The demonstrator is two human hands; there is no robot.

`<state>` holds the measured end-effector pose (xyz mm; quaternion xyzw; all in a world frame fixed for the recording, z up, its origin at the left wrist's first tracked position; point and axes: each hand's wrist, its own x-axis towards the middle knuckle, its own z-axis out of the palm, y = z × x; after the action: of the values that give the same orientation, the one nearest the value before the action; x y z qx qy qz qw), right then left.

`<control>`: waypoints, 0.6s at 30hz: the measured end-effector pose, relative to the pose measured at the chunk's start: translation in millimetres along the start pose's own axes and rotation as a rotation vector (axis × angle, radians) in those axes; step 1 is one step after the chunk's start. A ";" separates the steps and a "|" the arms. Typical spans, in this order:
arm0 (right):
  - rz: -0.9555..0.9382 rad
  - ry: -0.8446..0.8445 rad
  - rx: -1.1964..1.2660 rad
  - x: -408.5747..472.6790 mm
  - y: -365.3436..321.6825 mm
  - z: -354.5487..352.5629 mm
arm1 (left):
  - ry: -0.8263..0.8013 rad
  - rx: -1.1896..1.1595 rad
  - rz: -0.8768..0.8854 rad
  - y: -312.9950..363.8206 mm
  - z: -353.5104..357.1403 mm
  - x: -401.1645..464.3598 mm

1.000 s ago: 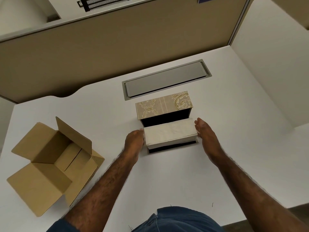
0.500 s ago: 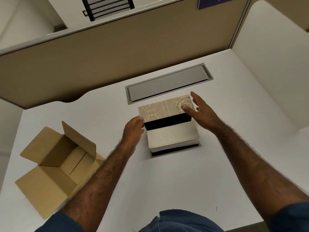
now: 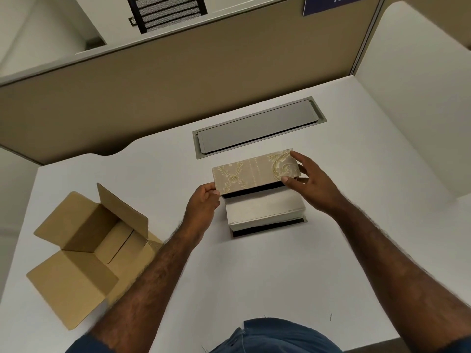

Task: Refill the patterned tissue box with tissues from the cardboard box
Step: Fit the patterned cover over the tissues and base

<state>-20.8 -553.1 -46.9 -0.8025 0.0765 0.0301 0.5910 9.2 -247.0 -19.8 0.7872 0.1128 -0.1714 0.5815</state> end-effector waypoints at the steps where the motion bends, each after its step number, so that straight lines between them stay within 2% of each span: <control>1: -0.008 0.003 0.001 -3.6 2.8 0.1 | 0.000 0.009 0.013 -1.8 -0.9 -2.7; 18: -0.135 -0.085 -0.641 -12.2 8.2 -11.2 | -0.028 0.130 0.135 -30.1 3.6 -17.5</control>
<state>-34.6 -565.2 -49.6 -0.9489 -0.0148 0.0469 0.3116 -18.7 -241.1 -40.2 0.8266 0.0400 -0.1496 0.5410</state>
